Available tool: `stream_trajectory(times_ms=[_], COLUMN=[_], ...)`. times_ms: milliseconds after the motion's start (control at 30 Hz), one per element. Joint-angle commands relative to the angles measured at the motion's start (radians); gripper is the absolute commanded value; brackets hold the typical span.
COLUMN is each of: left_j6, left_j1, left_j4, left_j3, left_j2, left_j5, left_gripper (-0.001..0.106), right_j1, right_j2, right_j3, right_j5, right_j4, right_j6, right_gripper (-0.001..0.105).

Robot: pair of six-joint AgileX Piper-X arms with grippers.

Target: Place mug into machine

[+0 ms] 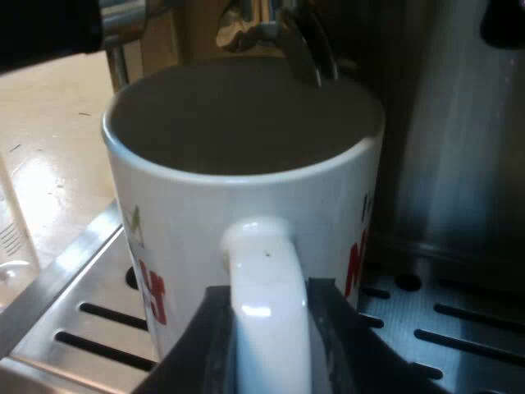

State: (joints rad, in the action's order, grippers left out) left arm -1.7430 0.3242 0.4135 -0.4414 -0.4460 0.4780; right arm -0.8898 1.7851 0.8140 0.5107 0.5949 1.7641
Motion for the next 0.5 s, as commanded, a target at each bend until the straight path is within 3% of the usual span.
stream_trajectory(times_ms=[33,267,500], left_j6=[-0.002,-0.002,-0.002], left_j1=[-0.002,-0.002,-0.002], left_j4=[-0.017,-0.017,-0.017], left_j3=[-0.003,-0.003,-0.003], left_j2=[0.002,0.002,0.002], left_j5=[0.014,0.02,0.033], left_gripper=[0.085,0.085,0.085], right_j1=[0.002,0.002,0.002], right_j2=[0.016,0.019,0.019], right_j3=[0.024,0.026,0.026], right_j5=[0.008,0.016,0.106], right_j4=[0.015,0.015,0.015], right_j6=[0.009,0.004,0.004], right_gripper=[0.0,0.0,0.0])
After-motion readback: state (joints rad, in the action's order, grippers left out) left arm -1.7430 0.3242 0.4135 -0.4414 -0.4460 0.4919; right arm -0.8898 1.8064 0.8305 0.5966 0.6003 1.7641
